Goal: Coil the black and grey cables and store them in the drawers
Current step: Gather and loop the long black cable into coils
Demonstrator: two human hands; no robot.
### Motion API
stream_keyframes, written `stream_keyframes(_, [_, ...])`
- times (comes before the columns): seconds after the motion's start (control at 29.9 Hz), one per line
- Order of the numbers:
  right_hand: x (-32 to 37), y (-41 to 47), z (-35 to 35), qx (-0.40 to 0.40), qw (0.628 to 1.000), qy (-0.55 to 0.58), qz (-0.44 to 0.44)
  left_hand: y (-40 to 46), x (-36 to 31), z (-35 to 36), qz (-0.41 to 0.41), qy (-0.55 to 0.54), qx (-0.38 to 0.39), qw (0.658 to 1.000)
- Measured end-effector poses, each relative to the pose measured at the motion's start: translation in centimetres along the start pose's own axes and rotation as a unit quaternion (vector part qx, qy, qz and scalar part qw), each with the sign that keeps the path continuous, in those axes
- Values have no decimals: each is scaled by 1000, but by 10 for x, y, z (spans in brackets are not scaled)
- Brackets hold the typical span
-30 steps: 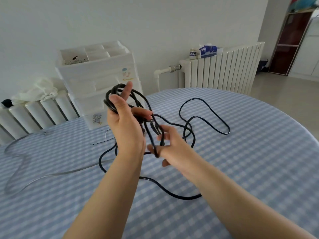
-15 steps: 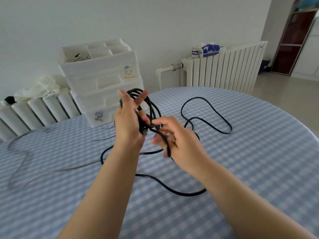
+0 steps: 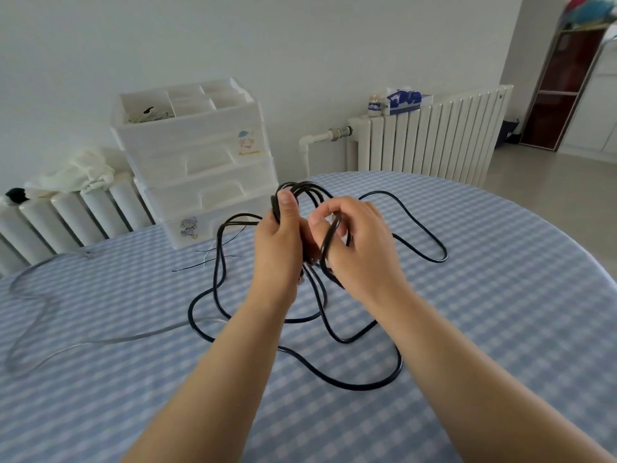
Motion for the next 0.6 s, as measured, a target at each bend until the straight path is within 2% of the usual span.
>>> stream_keyframes(0.13, [-9, 22, -2, -3, 989, -112, 102, 1, 3, 18, 31, 24, 64, 997])
stream_keyframes(0.23, [-4, 35, -8, 5, 969, -212, 127, -2, 9, 31, 33, 22, 113, 993])
stream_keyframes(0.33, [-1, 44, -6, 55, 946, -285, 146, -4, 13, 34, 24, 0, 116, 993])
stream_keyframes(0.5, [2, 47, -8, 49, 938, -304, 158, -8, 20, 36, -8, -7, 90, 996])
stream_keyframes(0.6, [-12, 47, -8, 46, 946, -261, 185, -9, 21, 43, -21, -36, 125, 991])
Point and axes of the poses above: each hand's wrist, its own y-axis towards the middle knuckle, its own z-axis out of the palm, x = y × z, the point moved 10 cm from there along y, towards the middle knuckle, and after that the axes turned 11 degrees about x, right-handed, at the moved point
